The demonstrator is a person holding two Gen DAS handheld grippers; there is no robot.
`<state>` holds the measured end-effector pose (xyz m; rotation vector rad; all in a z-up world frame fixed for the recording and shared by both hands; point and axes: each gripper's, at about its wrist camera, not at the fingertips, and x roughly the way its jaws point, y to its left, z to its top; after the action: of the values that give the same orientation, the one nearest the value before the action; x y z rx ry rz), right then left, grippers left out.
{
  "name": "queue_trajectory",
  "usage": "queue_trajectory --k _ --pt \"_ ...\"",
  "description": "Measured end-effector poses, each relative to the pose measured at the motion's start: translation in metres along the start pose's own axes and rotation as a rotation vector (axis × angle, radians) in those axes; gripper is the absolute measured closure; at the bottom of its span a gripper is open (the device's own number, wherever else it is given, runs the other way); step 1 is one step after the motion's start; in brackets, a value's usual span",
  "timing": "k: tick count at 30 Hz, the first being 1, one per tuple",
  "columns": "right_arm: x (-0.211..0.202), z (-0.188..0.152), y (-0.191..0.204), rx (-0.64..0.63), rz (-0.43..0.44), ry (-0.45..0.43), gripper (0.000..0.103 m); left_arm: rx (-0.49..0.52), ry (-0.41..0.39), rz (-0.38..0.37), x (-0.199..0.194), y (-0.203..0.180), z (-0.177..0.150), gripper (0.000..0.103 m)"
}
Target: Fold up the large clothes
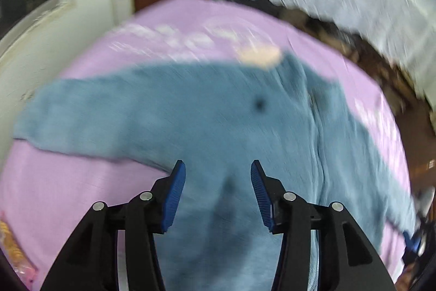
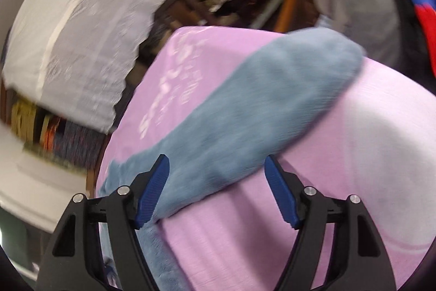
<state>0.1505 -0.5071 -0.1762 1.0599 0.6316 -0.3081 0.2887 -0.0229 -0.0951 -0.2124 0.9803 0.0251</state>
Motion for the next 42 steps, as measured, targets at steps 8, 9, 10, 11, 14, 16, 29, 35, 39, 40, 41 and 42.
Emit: queue_trajectory --k 8,9,10,11,14,16,29,35,39,40,41,42 --pt "0.005 0.020 -0.026 0.112 -0.039 -0.080 0.054 0.160 -0.020 0.093 0.021 -0.020 -0.025 0.039" --pt "0.005 0.025 -0.031 0.116 -0.042 -0.087 0.060 0.160 -0.019 0.087 0.019 -0.018 -0.025 0.039" --pt "0.006 0.029 -0.035 0.128 -0.047 -0.099 0.064 0.154 -0.019 0.080 0.018 -0.015 -0.026 0.038" --pt "0.007 0.032 -0.039 0.142 -0.044 -0.105 0.071 0.149 -0.017 0.073 0.018 -0.013 -0.026 0.038" --pt "0.007 0.036 -0.051 0.188 -0.021 -0.110 0.080 0.144 -0.018 0.055 0.020 -0.015 -0.023 0.037" --pt "0.007 0.035 -0.052 0.193 -0.014 -0.111 0.080 0.144 -0.020 0.055 0.019 -0.015 -0.024 0.037" --pt "0.009 0.032 -0.033 0.084 -0.059 -0.155 0.095 0.195 -0.032 0.062 0.019 -0.026 -0.007 0.025" --pt "0.007 0.014 0.009 -0.083 -0.025 -0.156 0.095 0.229 -0.004 0.064 0.040 -0.022 -0.011 0.012" --pt "0.014 -0.005 0.048 -0.172 0.000 -0.112 0.095 0.236 0.012 0.040 0.045 -0.021 -0.007 0.005" --pt "0.015 -0.009 0.055 -0.188 0.006 -0.102 0.095 0.240 0.013 0.042 0.045 -0.021 -0.008 0.005" --pt "0.017 -0.015 0.068 -0.213 0.015 -0.088 0.095 0.242 0.015 0.042 0.045 -0.021 -0.007 0.004" --pt "0.020 -0.021 0.083 -0.241 0.025 -0.074 0.095 0.244 0.017 0.040 0.046 -0.021 -0.006 0.004"
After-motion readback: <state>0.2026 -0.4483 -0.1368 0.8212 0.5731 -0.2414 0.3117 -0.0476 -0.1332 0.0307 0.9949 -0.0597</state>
